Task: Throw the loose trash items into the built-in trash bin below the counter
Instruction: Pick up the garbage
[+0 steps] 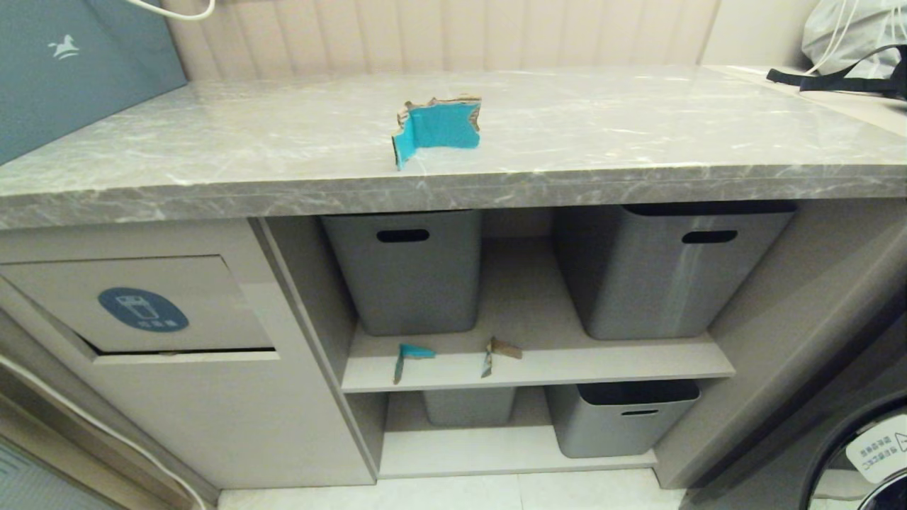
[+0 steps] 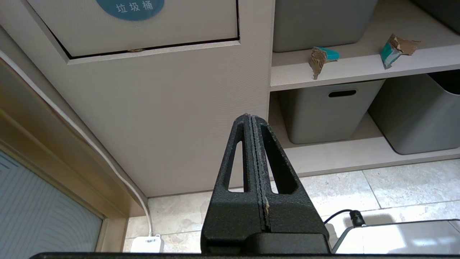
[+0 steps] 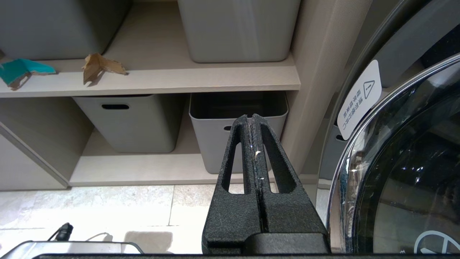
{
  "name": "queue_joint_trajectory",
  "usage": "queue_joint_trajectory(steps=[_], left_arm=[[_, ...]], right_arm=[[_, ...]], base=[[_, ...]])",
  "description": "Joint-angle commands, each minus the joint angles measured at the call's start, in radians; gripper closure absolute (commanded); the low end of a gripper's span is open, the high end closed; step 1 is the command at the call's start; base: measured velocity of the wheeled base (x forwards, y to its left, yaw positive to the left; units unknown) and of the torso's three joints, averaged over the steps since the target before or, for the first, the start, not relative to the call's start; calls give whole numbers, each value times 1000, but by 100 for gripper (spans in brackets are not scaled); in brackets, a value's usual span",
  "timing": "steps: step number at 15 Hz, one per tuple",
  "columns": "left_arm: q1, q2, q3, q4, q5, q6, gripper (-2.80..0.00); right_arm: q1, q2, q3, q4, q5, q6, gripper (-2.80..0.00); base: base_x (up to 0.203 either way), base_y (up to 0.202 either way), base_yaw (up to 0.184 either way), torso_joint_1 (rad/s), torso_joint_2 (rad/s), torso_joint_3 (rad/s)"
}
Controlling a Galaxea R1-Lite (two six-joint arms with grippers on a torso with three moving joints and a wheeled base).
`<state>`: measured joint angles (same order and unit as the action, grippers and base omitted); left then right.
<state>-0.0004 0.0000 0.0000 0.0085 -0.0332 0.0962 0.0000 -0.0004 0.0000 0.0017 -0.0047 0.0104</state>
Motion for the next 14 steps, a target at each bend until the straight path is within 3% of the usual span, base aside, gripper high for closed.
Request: queue_joint_trajectory(steps=[1,10,14], left_arm=[[0,0,0,-1,-1,-1,0],[0,2,0,-1,-13,22,0],[-1,4,0,-5,-31,132,0]], right_arm=[[0,0,0,0,0,0,0],[0,0,0,0,0,0,0],[0,0,0,0,0,0,0]], base=[[0,0,0,0,0,0],[0,0,0,0,0,0],[0,0,0,0,0,0]])
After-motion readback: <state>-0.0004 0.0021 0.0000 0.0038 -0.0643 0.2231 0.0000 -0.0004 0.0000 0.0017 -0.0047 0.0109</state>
